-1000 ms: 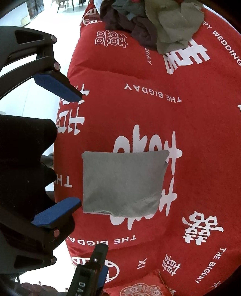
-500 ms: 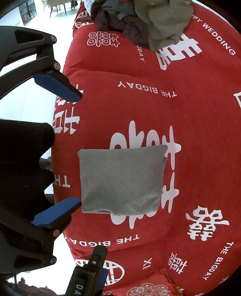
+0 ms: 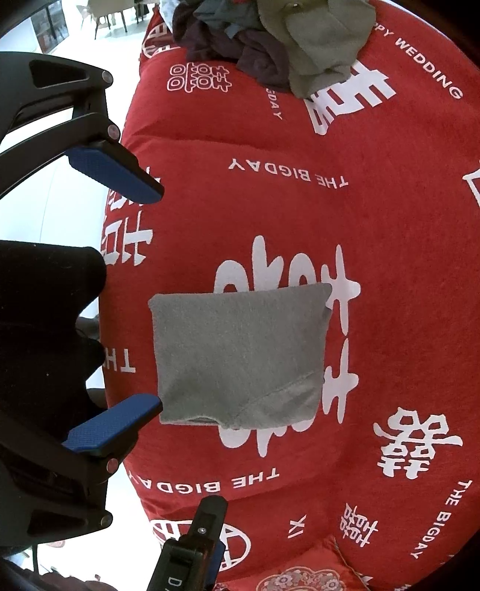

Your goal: Fold small clothes

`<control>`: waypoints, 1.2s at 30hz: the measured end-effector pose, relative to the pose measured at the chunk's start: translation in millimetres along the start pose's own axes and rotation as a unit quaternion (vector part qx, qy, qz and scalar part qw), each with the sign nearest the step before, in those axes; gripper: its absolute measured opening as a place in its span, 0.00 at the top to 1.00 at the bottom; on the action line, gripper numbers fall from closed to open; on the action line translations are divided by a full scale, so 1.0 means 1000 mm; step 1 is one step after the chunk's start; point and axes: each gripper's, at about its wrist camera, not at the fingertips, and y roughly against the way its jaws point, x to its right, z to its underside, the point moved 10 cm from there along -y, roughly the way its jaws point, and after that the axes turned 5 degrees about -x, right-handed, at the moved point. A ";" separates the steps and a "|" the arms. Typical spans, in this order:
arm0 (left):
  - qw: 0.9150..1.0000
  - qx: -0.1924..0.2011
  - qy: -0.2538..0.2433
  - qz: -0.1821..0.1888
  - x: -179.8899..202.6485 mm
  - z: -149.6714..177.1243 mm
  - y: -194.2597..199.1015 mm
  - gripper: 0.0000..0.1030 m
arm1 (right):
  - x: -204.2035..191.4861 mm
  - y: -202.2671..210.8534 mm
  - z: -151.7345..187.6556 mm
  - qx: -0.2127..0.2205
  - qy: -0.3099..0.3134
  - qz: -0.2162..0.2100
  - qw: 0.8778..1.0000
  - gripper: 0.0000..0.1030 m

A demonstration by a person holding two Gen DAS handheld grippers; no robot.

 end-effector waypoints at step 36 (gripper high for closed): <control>1.000 -0.017 0.021 0.003 -0.010 -0.006 -0.022 0.00 | 0.005 -0.011 -0.001 0.002 -0.008 0.014 1.000 0.14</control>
